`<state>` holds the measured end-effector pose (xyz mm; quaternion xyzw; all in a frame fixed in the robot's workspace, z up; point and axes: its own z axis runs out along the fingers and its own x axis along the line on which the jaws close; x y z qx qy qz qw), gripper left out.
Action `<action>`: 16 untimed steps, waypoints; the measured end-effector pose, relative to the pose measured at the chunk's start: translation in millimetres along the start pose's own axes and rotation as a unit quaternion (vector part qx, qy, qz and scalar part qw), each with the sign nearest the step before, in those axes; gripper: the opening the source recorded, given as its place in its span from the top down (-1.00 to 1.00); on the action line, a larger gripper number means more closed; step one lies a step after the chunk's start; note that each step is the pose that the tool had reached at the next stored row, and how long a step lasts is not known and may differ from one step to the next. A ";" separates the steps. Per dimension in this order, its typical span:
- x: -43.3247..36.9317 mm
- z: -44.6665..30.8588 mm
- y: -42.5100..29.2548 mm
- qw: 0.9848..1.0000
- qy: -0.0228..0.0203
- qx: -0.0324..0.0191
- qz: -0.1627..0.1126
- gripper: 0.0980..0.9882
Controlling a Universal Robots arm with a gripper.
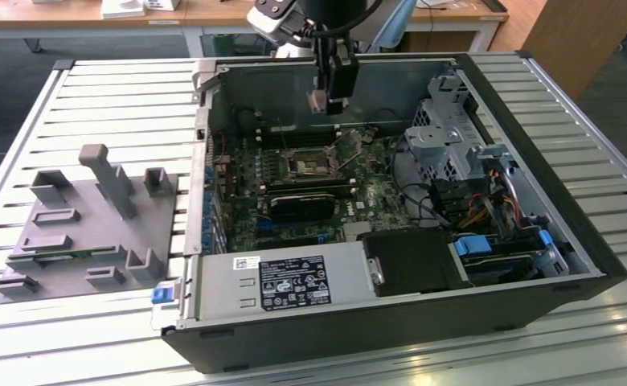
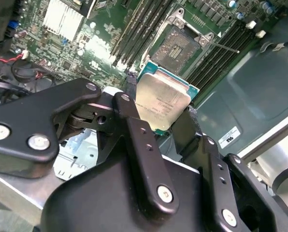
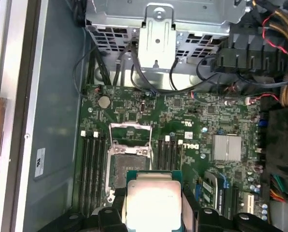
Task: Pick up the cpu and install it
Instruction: 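Place the cpu into insertion slot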
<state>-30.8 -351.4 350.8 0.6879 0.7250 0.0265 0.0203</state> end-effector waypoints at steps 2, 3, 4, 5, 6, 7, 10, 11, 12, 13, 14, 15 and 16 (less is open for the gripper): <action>0.5 3.7 -0.2 1.000 0.000 0.000 0.000 0.00; 1.0 5.4 -0.3 1.000 0.000 0.000 0.000 0.00; 1.5 7.3 -0.4 1.000 0.000 0.000 0.000 0.00; 2.0 9.1 -0.5 1.000 0.000 0.000 0.001 0.00; 2.8 10.8 -0.5 1.000 0.000 0.000 0.001 0.00; 5.0 15.9 -0.8 1.000 0.000 0.000 0.004 0.00; 6.4 18.2 -0.9 1.000 0.000 0.000 0.005 0.00; 6.6 18.6 -0.8 1.000 0.000 0.000 0.005 0.00; 6.8 19.0 -0.9 1.000 0.000 0.000 0.005 0.00; 7.2 19.5 -0.9 1.000 0.000 0.000 0.005 0.00; 7.6 20.0 -0.9 1.000 0.000 0.000 0.005 0.00; 8.0 20.6 -0.9 1.000 0.000 0.000 0.005 0.00; 8.6 21.2 -0.9 1.000 0.000 0.000 0.005 0.00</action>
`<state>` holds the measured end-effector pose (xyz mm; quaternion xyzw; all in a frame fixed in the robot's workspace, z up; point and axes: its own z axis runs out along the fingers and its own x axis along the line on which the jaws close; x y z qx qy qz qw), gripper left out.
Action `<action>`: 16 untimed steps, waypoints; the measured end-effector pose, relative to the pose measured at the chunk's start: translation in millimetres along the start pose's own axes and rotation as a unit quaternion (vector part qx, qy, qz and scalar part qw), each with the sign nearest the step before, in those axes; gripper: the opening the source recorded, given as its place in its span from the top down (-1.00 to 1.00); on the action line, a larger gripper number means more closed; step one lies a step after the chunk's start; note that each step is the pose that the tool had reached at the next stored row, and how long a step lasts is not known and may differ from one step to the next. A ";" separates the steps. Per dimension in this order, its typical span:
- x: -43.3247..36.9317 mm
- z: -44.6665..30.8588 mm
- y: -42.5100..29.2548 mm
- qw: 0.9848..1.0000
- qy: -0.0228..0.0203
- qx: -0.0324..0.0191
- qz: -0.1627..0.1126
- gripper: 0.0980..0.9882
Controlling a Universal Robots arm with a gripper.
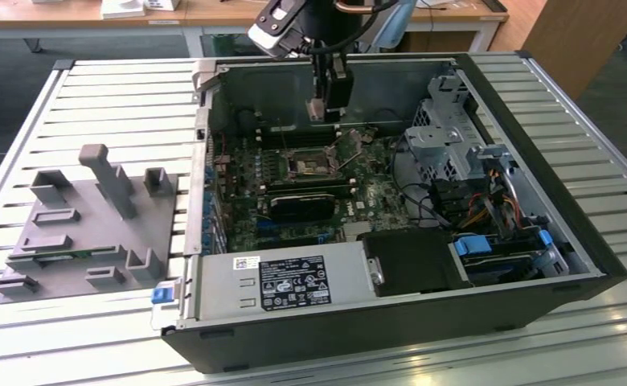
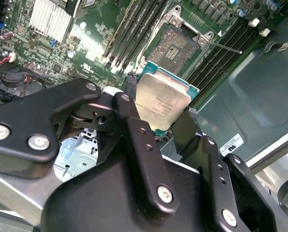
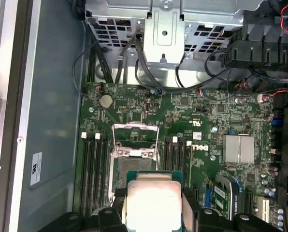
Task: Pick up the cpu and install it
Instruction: 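Place the cpu into insertion slot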
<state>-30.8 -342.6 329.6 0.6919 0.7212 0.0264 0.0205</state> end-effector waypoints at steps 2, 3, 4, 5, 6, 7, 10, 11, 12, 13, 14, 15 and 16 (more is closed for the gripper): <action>0.8 1.3 -0.1 1.000 0.000 0.000 0.000 0.00; 1.3 1.9 -0.1 1.000 0.000 0.000 0.000 0.00; 1.9 2.8 -0.1 1.000 0.000 0.000 0.000 0.00; 2.6 3.8 -0.2 1.000 0.000 0.000 0.000 0.00; 3.5 5.1 -0.2 1.000 0.000 0.000 0.001 0.00; 4.8 6.7 -0.3 1.000 0.000 0.000 0.001 0.00; 8.0 11.2 -0.4 1.000 -0.001 0.000 0.008 0.00; 8.8 12.7 -0.5 1.000 -0.001 0.000 0.012 0.00; 9.3 14.2 -0.7 1.000 -0.001 0.000 0.014 0.00; 9.6 15.8 -1.1 1.000 -0.001 0.000 0.014 0.00; 10.0 17.6 -1.6 1.000 -0.001 0.000 0.014 0.00; 10.3 19.4 -2.0 1.000 -0.001 0.000 0.014 0.00; 10.5 21.1 -2.5 1.000 -0.001 0.000 0.014 0.00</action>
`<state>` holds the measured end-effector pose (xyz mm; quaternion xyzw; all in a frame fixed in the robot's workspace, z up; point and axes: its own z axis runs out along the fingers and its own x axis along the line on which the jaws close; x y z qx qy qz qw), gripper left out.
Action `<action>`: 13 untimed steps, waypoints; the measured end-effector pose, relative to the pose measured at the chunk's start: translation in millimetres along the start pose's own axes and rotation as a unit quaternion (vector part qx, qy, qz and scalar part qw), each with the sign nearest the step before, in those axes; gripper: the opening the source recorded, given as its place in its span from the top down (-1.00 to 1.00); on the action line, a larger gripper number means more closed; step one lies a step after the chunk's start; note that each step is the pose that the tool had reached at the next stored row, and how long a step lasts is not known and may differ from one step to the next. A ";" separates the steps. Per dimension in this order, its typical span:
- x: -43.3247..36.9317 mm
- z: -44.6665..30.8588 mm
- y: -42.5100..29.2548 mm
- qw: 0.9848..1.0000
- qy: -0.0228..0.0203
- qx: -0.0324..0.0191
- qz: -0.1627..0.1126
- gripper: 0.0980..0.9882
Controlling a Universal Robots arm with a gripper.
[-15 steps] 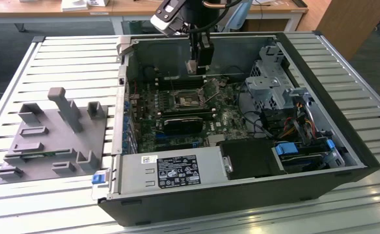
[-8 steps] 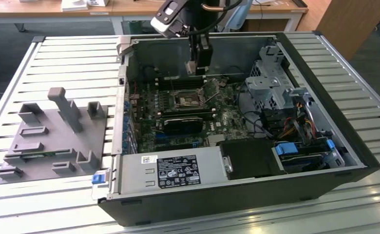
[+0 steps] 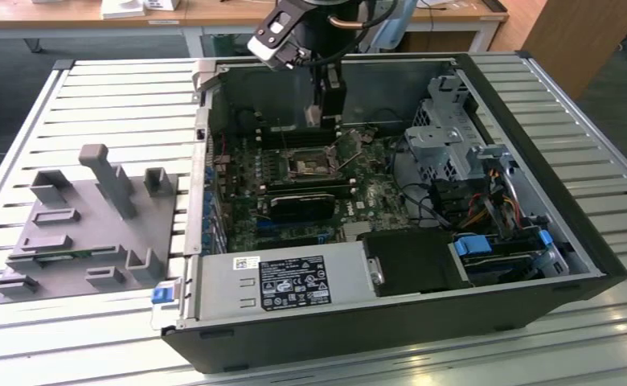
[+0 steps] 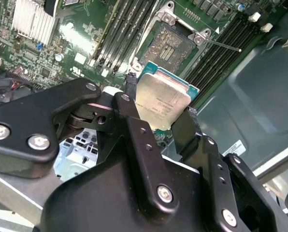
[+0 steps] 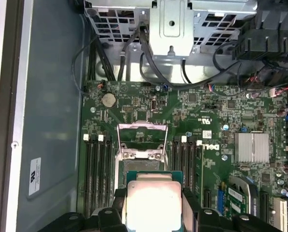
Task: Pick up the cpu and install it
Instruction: 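Place the cpu into insertion slot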
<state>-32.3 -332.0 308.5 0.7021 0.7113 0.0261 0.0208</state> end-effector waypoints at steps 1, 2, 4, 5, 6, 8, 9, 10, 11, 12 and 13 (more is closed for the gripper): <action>0.3 1.8 -0.4 1.000 0.000 0.000 0.000 0.00; 0.4 3.6 -0.7 1.000 0.000 0.000 0.000 0.00; 0.4 5.9 -1.2 1.000 0.000 0.000 0.000 0.00; 0.4 6.5 -1.5 1.000 0.000 -0.001 0.000 0.00; 0.4 7.1 -1.8 1.000 0.000 -0.001 0.000 0.00; 0.4 9.2 -2.5 1.000 0.000 -0.002 0.000 0.00; 0.4 10.2 -3.0 1.000 0.001 -0.002 0.000 0.00; 0.4 11.3 -3.3 1.000 0.003 -0.002 0.000 0.00; 0.4 12.4 -3.5 1.000 0.005 -0.002 0.000 0.00; 0.4 13.5 -3.6 1.000 0.006 -0.002 0.000 0.00; 0.4 15.0 -3.7 1.000 0.007 -0.002 0.000 0.00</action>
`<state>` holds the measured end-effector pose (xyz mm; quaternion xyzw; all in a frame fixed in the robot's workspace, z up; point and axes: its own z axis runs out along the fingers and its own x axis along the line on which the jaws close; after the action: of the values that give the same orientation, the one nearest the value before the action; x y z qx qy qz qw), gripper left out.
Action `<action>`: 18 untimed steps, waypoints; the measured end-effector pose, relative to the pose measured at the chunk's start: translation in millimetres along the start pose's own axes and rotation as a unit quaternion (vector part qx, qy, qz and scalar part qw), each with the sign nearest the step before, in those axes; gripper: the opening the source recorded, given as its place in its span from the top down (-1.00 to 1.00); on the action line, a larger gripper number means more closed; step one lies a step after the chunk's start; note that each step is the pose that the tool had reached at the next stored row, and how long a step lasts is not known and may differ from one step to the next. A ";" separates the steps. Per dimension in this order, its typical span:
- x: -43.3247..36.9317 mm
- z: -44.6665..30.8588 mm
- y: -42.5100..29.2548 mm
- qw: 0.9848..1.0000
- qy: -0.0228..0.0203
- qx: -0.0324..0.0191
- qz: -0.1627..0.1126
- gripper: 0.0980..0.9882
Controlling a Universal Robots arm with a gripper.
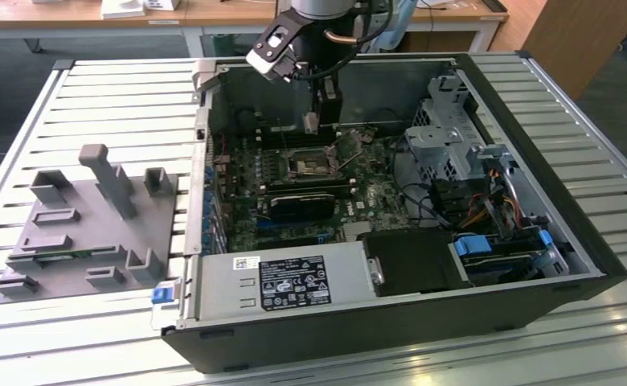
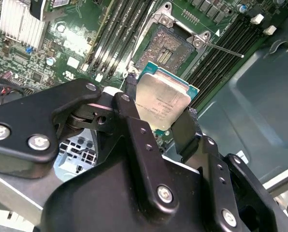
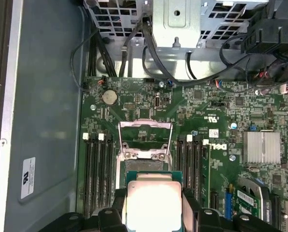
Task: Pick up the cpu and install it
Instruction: 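Place the cpu into insertion slot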
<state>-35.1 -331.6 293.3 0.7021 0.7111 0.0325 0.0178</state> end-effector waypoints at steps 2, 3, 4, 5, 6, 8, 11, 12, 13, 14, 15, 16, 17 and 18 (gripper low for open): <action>-0.1 3.2 -0.2 1.000 0.001 0.000 0.000 0.00; -0.1 4.9 -0.3 1.000 0.001 0.000 0.000 0.00; -0.1 6.7 -0.4 1.000 0.001 0.000 0.000 0.00; -0.1 8.5 -0.5 1.000 0.001 0.000 0.000 0.00; 0.1 10.3 -0.7 1.000 0.001 0.000 0.000 0.00; 0.7 12.6 -0.9 1.000 0.001 0.000 0.000 0.00; 1.9 14.6 -1.0 1.000 0.001 -0.001 0.000 0.00; 2.0 16.2 -1.1 1.000 0.001 -0.001 0.000 0.00; 2.1 17.8 -1.5 1.000 0.001 -0.001 0.000 0.00; 2.1 19.6 -1.9 1.000 0.001 -0.001 0.000 0.00; 2.2 21.4 -2.2 1.000 0.001 -0.002 -0.002 0.00; 2.3 23.2 -2.5 1.000 0.001 -0.002 -0.003 0.00; 2.7 25.0 -3.0 1.000 0.001 -0.003 -0.003 0.00; 3.2 26.8 -3.4 1.000 0.001 -0.003 -0.003 0.00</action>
<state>-36.6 -327.9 266.3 0.6997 0.7133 0.0352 0.0193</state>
